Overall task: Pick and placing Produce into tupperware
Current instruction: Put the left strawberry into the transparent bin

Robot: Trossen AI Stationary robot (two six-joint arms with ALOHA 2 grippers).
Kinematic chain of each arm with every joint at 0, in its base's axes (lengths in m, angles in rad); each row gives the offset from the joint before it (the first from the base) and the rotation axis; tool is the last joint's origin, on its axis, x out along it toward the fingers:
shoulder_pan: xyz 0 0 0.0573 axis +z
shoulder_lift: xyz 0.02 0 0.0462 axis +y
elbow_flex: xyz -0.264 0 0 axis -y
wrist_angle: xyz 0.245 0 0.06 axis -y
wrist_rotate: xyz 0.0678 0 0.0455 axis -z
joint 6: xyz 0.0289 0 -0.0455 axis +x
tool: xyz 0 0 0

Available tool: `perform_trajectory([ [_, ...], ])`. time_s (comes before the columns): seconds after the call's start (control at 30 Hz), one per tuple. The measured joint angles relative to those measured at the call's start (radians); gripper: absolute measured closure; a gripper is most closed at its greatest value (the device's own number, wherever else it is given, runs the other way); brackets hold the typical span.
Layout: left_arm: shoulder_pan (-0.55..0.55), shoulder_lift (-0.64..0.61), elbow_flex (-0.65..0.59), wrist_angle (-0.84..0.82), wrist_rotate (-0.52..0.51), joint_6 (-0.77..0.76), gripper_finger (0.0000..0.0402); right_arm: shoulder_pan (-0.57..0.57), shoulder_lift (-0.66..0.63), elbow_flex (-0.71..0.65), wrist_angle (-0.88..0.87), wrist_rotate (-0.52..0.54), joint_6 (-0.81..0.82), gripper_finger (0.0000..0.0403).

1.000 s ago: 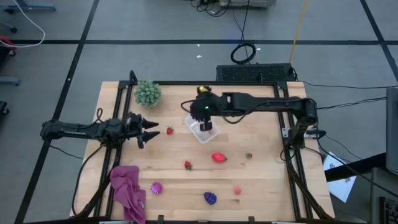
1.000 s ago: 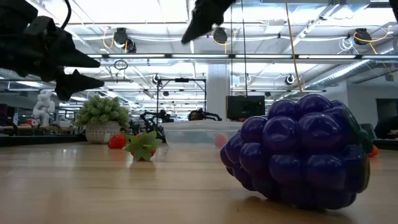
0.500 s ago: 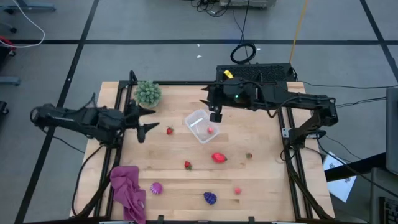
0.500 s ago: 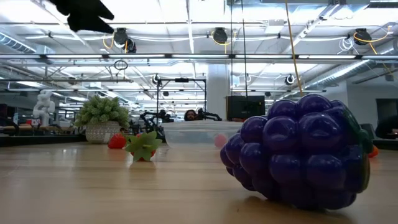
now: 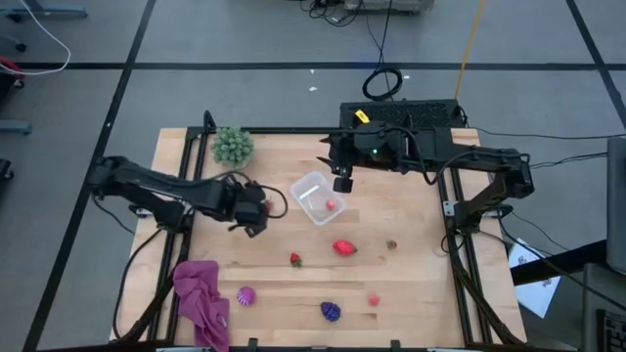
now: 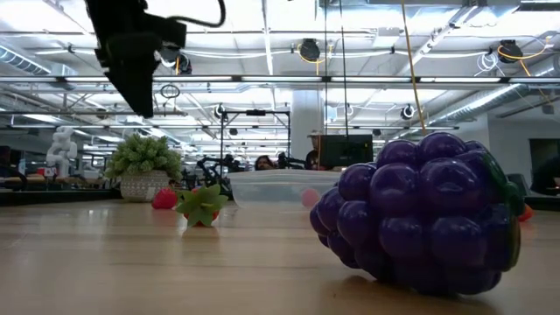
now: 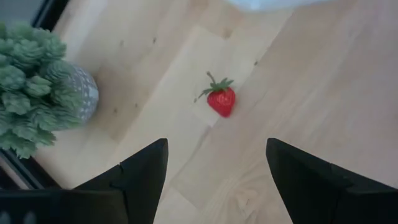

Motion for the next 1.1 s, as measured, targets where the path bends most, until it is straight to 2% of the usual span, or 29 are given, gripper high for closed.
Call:
perform_trajectory([
  [0.23,0.030,0.071,0.000,0.092,0.032,0.002,0.0128,0.000,0.000,0.000,0.007,0.000,-0.043,0.0222],
  [0.37,0.060,0.075,0.000,0.094,0.061,0.001,0.0128,0.000,-0.001,0.000,0.007,0.000,-0.057,0.0222],
  [0.63,0.076,0.077,0.000,0.104,0.036,0.084,0.0128,0.000,-0.011,0.000,-0.004,0.002,-0.078,0.0222],
  [0.87,0.091,0.077,0.000,0.139,0.031,0.090,0.0128,0.000,-0.038,0.000,-0.004,0.053,-0.083,0.0222],
  [1.1,0.146,0.077,-0.066,0.158,0.061,0.082,0.0128,0.000,-0.074,-0.001,-0.020,0.053,-0.046,0.0222],
])
